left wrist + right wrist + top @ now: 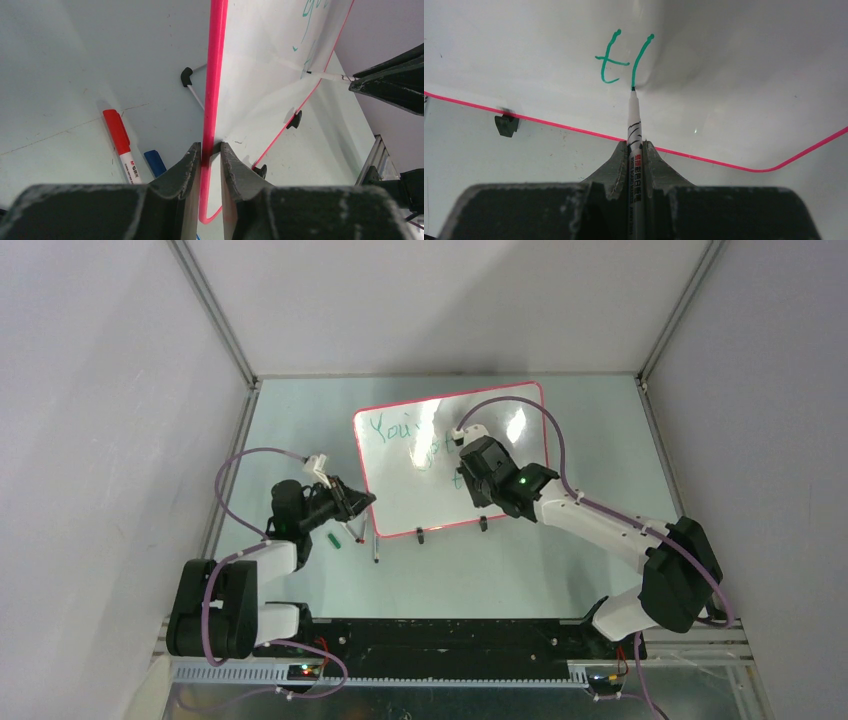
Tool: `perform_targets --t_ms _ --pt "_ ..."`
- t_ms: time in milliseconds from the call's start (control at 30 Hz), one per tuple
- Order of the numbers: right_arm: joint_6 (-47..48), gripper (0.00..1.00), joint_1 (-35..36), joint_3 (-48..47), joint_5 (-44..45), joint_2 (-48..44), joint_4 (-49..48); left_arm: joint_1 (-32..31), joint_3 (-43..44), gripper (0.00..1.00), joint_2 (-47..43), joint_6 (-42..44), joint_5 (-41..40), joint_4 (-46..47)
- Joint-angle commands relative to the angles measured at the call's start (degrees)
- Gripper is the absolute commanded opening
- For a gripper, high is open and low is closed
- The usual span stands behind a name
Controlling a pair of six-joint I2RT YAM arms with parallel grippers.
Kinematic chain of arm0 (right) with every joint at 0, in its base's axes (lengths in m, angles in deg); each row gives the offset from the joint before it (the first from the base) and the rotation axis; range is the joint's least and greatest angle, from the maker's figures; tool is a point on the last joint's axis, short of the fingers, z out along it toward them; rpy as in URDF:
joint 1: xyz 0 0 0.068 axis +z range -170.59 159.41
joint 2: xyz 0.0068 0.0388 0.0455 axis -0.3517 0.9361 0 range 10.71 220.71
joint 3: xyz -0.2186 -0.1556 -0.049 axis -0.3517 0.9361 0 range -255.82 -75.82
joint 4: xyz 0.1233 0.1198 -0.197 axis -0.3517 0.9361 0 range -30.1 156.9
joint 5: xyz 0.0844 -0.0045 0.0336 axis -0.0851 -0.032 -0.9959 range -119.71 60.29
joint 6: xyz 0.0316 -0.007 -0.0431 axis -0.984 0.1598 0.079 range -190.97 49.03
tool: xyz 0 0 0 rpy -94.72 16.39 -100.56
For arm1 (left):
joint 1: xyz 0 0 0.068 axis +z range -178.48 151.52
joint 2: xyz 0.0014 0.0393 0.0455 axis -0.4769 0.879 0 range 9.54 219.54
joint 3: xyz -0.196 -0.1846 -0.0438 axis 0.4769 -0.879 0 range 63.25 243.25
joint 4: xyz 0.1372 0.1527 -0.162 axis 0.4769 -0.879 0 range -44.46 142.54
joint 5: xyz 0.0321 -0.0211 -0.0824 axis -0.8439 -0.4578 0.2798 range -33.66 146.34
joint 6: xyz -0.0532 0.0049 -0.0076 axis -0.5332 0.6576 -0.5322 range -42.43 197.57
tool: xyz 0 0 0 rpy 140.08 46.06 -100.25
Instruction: Write a sentence on the whiteboard
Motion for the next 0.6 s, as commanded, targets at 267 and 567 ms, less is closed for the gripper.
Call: perform_targets --t_ms 267,567 --pt "1.7 0.0 -2.2 -4.3 0.2 0.1 -2.6 0.0 0.8 0.23 -0.8 0.7 -2.3 -0.2" --pt "1.7 0.0 -3.1 -4.4 0.9 0.5 -2.4 0.1 0.6 0.23 -0.9 0.9 -2.5 -0.2"
